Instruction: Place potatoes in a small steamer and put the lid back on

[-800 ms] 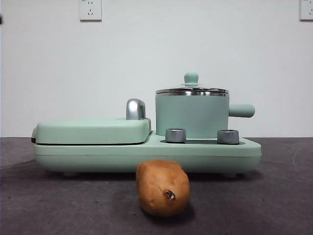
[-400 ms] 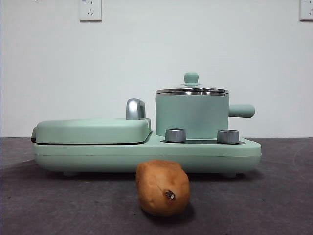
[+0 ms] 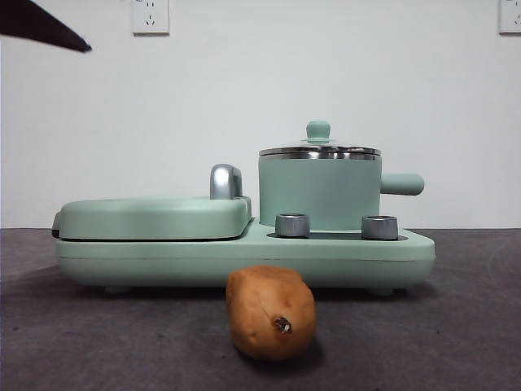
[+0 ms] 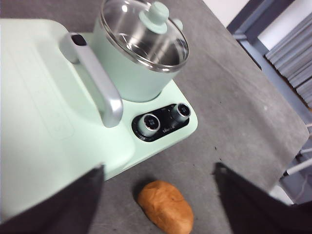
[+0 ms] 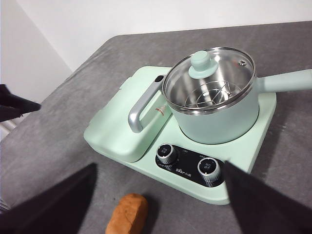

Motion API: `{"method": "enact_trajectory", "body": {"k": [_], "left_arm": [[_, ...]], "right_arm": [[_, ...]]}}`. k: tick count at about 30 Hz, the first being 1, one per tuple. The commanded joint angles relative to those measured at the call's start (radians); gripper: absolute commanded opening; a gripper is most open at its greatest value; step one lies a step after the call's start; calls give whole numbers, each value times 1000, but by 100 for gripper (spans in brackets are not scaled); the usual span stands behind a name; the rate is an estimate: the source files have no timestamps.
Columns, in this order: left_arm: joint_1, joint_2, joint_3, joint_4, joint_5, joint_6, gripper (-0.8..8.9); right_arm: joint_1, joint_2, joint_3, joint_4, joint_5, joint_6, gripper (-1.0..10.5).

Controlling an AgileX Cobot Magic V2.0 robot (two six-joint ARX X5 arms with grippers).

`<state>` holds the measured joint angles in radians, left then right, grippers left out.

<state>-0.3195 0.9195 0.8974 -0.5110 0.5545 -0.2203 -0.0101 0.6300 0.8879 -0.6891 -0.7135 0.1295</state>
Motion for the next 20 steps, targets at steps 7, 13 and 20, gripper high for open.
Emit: {"method": "enact_trajectory", "body": {"k": [7, 13, 20], "left_arm": [[-93, 201, 185, 9, 6, 41, 441], [-175, 395, 376, 0, -29, 109, 440], [-258, 647, 625, 4, -166, 131, 437]], "right_arm": [[2, 3, 15, 6, -5, -11, 466], [2, 3, 15, 6, -5, -8, 466], [2, 3, 15, 5, -5, 1, 466]]}}
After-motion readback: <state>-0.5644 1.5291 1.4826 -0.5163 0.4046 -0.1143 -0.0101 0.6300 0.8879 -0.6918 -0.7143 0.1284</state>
